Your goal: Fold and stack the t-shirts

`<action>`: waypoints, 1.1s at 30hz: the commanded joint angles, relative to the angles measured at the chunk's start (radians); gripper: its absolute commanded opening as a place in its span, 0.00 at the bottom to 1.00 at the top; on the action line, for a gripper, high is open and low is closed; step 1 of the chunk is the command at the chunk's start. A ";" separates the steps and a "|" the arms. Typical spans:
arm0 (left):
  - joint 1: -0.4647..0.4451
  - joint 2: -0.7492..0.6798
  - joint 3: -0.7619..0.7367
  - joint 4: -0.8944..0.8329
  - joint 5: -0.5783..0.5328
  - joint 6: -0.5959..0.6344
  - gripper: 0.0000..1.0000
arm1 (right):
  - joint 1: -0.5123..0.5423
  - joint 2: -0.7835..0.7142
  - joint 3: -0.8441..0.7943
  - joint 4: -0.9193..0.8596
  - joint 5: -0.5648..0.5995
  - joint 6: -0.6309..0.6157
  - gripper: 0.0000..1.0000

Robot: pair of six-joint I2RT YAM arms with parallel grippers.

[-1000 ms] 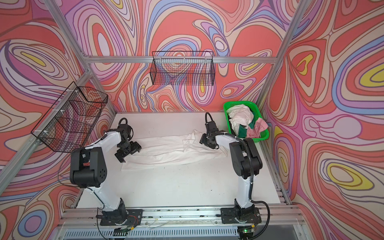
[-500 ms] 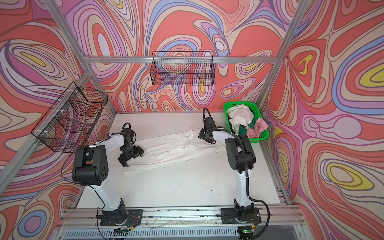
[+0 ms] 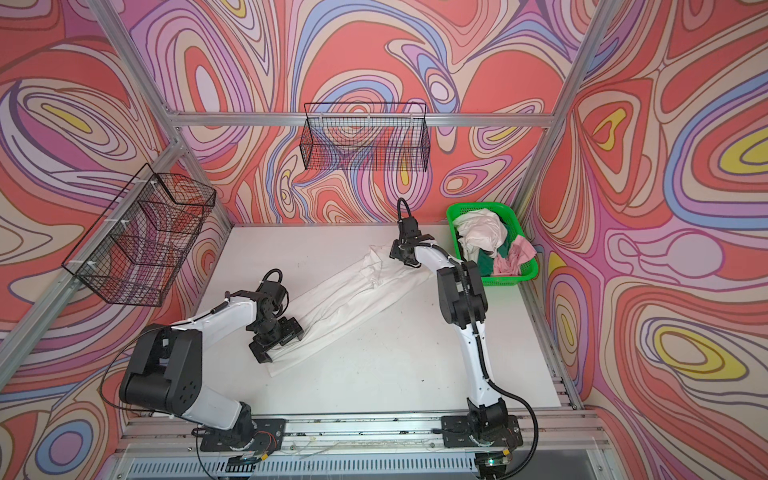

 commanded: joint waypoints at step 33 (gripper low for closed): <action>0.017 -0.087 0.222 -0.133 -0.272 0.173 1.00 | 0.078 -0.476 -0.632 0.181 -0.161 0.081 0.64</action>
